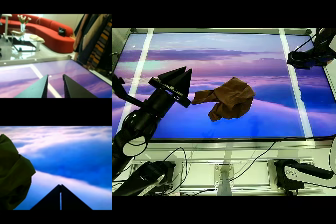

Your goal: Fold the clothes and pants, and hang the long-sleeved shirts on hangers.

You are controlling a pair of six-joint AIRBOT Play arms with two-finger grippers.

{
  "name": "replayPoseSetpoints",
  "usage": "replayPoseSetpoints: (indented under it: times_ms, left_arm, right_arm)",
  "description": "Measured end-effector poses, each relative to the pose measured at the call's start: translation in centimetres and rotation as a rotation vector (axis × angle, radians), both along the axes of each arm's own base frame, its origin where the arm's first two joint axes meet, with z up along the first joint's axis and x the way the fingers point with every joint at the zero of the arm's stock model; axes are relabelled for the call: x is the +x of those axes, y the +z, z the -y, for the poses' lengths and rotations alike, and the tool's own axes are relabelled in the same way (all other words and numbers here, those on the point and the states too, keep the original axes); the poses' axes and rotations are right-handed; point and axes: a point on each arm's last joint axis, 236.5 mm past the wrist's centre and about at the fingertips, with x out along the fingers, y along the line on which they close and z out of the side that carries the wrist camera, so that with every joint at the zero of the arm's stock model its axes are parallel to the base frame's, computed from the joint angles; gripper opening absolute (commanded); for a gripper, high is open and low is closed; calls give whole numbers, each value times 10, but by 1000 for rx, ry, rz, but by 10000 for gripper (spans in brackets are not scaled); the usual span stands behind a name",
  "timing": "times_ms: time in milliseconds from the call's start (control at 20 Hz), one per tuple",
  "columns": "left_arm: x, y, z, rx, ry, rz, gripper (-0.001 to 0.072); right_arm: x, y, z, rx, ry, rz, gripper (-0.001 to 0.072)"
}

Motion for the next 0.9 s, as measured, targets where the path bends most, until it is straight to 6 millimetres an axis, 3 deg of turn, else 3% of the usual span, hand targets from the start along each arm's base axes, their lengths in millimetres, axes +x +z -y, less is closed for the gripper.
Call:
replayPoseSetpoints:
  times_ms: [900]
  left_arm:
    - [0,0,0,0,-1,-1,213]
  right_arm:
    - [2,1,-7,28,8,10,13]
